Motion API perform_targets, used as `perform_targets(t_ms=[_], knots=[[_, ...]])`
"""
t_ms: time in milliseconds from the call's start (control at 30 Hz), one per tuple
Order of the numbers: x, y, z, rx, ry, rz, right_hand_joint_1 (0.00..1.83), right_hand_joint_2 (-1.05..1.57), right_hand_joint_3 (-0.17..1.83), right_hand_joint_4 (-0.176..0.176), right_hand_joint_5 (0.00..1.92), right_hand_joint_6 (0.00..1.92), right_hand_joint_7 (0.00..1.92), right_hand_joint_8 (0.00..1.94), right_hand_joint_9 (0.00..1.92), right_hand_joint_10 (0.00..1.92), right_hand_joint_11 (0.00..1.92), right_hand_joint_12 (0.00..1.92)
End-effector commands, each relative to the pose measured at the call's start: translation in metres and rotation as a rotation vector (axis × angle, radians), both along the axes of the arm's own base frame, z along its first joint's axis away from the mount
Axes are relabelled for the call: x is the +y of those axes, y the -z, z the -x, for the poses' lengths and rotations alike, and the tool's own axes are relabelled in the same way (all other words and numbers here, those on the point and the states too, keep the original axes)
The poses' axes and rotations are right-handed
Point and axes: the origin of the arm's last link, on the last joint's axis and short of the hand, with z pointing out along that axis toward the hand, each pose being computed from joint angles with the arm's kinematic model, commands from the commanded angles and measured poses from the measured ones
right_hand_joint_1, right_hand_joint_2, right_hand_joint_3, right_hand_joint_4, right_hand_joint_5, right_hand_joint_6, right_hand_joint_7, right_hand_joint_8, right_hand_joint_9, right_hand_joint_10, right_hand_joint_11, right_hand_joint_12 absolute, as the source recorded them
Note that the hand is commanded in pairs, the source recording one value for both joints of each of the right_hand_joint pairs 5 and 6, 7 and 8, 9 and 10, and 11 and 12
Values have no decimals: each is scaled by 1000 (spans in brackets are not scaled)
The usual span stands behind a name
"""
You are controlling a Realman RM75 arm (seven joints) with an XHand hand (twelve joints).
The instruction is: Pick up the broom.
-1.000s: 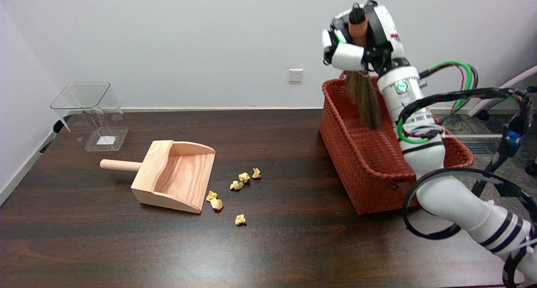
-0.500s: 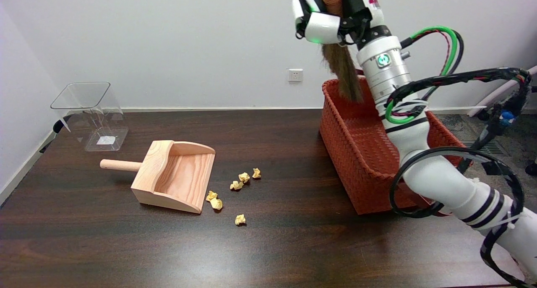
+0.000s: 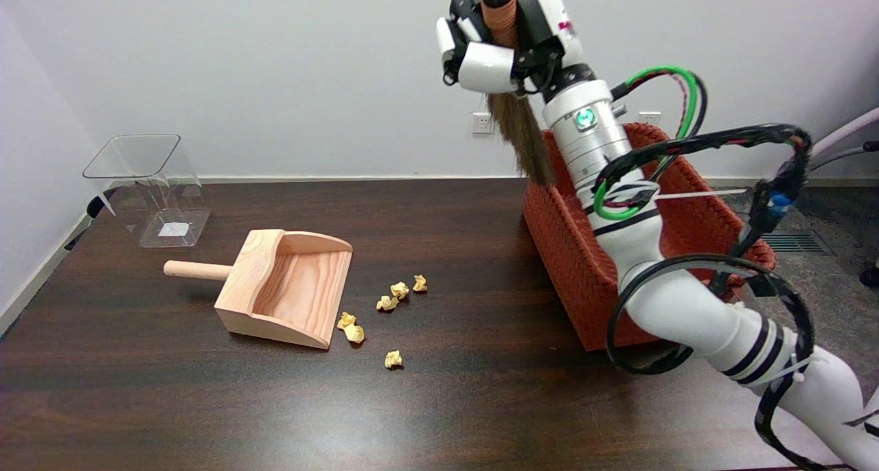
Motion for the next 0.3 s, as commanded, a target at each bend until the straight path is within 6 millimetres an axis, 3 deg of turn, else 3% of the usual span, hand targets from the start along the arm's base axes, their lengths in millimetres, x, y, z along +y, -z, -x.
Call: perform_targets(t_ms=[33, 300], knots=[[-6, 16, 69, -136, 206, 8, 1279, 802, 1159, 0, 1920, 1920, 1920, 1920, 1920, 1920, 1920, 1920], [-4, 32, 101, -155, 278, 21, 1288, 814, 1153, 0, 1920, 1920, 1920, 1920, 1920, 1920, 1920, 1920]])
